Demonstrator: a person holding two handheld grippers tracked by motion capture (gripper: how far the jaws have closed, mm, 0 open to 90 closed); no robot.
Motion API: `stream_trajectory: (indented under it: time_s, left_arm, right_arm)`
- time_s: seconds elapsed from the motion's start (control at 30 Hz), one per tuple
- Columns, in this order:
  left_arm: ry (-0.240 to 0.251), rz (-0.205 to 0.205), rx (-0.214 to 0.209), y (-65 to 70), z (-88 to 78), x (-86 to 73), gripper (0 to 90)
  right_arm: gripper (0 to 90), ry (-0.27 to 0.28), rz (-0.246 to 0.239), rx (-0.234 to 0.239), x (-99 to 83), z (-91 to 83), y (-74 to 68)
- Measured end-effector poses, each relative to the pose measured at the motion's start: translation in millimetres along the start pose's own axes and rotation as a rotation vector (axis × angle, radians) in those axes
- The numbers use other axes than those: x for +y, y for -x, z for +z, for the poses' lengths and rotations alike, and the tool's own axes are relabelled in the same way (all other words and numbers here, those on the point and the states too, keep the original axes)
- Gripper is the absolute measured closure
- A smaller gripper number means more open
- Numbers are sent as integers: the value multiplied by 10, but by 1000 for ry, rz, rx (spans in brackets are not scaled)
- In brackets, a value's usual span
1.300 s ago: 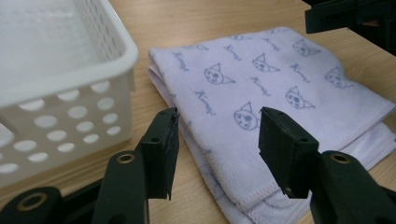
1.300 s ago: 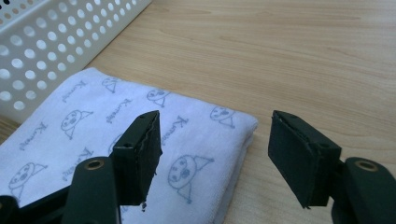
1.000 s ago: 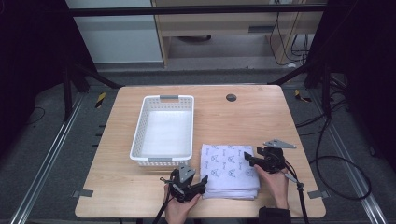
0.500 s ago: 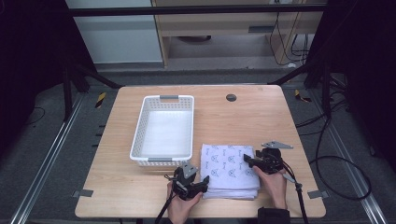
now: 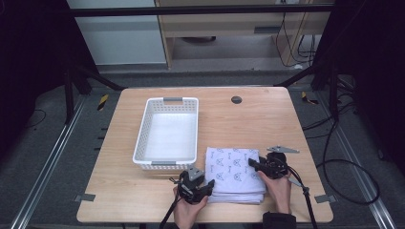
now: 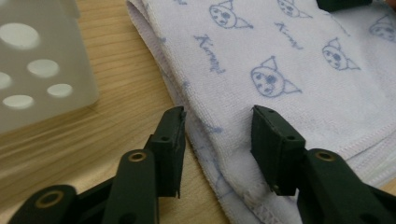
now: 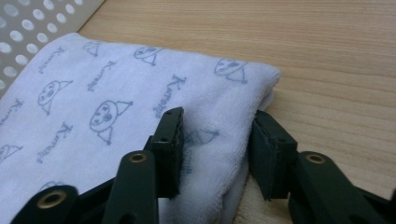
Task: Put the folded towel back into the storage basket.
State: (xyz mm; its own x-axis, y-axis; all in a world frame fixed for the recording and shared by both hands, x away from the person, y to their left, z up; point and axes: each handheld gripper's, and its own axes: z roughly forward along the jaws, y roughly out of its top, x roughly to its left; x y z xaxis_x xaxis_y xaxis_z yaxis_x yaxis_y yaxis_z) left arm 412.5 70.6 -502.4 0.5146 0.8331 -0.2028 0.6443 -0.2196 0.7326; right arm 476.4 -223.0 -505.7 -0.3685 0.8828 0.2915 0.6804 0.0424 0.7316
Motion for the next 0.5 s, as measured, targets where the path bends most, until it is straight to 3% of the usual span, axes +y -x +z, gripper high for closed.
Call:
stream_trajectory:
  time_s: [0.13, 0.27, 0.5]
  left_arm:
    - [2, 2, -8, 21, 0, 2, 672]
    - [21, 36, 26, 79, -9, 8, 779]
    - [26, 5, -12, 24, -24, 23, 818]
  right_arm:
    - [679, 2, 10, 14, -1, -1, -13]
    - [735, 13, 12, 7, -2, -9, -32]
    - [764, 21, 4, -2, 19, -39, -56]
